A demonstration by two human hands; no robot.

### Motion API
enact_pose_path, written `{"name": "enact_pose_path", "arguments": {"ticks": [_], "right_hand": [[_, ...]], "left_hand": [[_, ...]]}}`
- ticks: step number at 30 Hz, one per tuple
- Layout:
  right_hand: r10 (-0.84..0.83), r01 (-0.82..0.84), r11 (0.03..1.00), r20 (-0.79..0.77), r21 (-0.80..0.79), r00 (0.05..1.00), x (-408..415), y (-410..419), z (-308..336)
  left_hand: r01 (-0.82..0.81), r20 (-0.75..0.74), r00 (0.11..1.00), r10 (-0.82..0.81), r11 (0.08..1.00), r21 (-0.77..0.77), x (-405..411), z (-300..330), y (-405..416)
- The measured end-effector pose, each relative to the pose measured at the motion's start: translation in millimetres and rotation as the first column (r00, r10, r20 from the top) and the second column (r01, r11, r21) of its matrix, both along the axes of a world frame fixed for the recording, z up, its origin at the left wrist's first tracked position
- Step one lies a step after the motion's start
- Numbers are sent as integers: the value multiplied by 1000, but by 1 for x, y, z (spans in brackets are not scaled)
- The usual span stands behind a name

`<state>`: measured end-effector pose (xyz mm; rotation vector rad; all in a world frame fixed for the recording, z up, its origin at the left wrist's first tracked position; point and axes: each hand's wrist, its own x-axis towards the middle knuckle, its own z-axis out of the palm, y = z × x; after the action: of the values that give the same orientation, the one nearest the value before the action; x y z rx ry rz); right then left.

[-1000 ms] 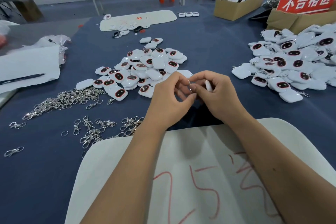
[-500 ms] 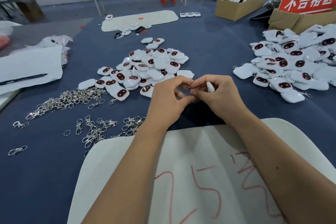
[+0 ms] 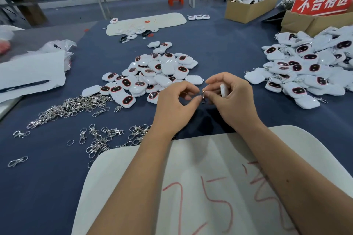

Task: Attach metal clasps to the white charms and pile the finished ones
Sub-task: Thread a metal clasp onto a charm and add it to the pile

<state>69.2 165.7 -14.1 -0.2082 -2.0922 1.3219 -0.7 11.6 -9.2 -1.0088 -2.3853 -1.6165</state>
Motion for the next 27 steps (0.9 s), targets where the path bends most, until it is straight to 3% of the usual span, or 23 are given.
{"name": "enact_pose_path", "arguments": {"ticks": [10, 27], "right_hand": [[78, -76, 996, -55, 35, 995, 0, -3, 0], [183, -191, 964, -64, -187, 981, -2, 1, -1]], "left_hand": [[26, 41, 999, -28, 999, 42, -2, -1, 0], [83, 167, 981, -97, 993, 87, 1, 4, -3]]}}
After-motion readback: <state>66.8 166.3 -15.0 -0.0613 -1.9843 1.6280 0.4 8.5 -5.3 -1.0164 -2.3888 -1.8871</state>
